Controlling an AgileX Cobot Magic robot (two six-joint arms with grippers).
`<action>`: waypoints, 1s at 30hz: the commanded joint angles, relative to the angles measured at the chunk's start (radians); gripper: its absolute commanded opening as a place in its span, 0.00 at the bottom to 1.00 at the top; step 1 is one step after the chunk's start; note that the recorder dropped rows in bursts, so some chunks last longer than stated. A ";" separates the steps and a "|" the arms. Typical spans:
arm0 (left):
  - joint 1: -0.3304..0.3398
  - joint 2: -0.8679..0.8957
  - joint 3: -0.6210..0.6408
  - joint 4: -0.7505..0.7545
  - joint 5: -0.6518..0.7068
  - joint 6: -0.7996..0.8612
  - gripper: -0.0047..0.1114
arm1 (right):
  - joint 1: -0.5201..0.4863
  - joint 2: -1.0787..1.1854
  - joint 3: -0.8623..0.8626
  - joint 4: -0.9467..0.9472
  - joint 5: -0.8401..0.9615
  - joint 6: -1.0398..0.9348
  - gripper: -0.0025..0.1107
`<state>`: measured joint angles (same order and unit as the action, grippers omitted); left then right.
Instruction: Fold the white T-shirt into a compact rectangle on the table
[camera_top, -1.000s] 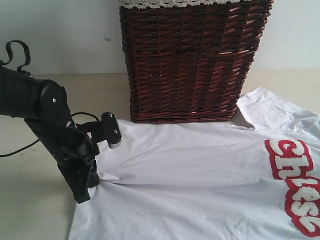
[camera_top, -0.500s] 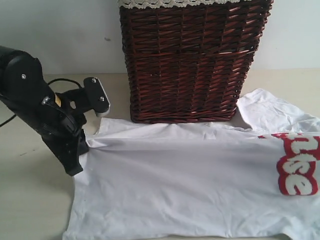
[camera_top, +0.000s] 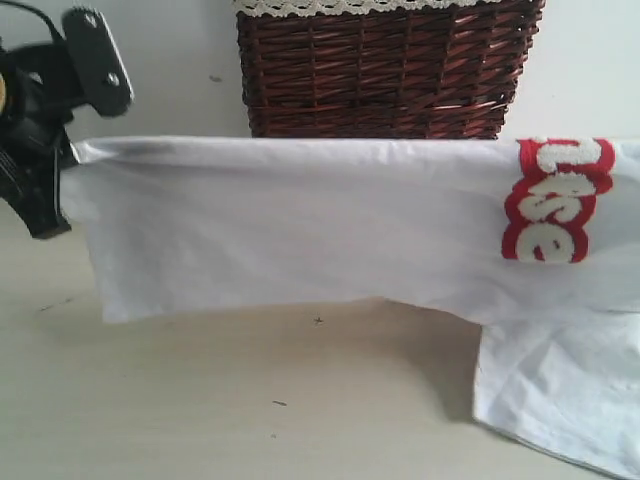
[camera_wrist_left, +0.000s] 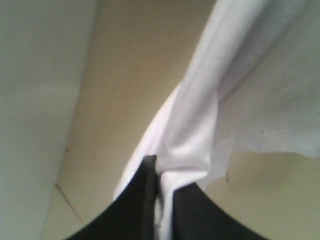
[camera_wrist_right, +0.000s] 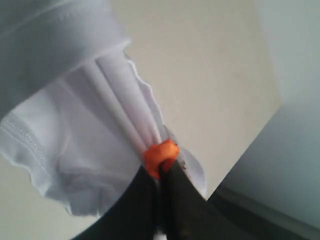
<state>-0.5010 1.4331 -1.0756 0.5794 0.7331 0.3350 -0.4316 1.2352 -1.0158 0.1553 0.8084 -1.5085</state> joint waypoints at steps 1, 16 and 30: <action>0.013 -0.071 -0.061 0.069 0.093 -0.015 0.04 | -0.010 -0.108 0.001 0.097 -0.044 -0.110 0.02; 0.013 -0.381 -0.122 0.008 0.143 0.026 0.04 | -0.010 -0.466 0.001 0.254 0.046 -0.142 0.02; 0.013 -0.788 -0.122 -0.363 0.247 0.106 0.04 | -0.010 -0.790 0.001 0.325 0.361 -0.028 0.02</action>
<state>-0.4928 0.6967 -1.1916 0.2599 0.9480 0.4358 -0.4354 0.5047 -1.0158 0.4704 1.1381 -1.5931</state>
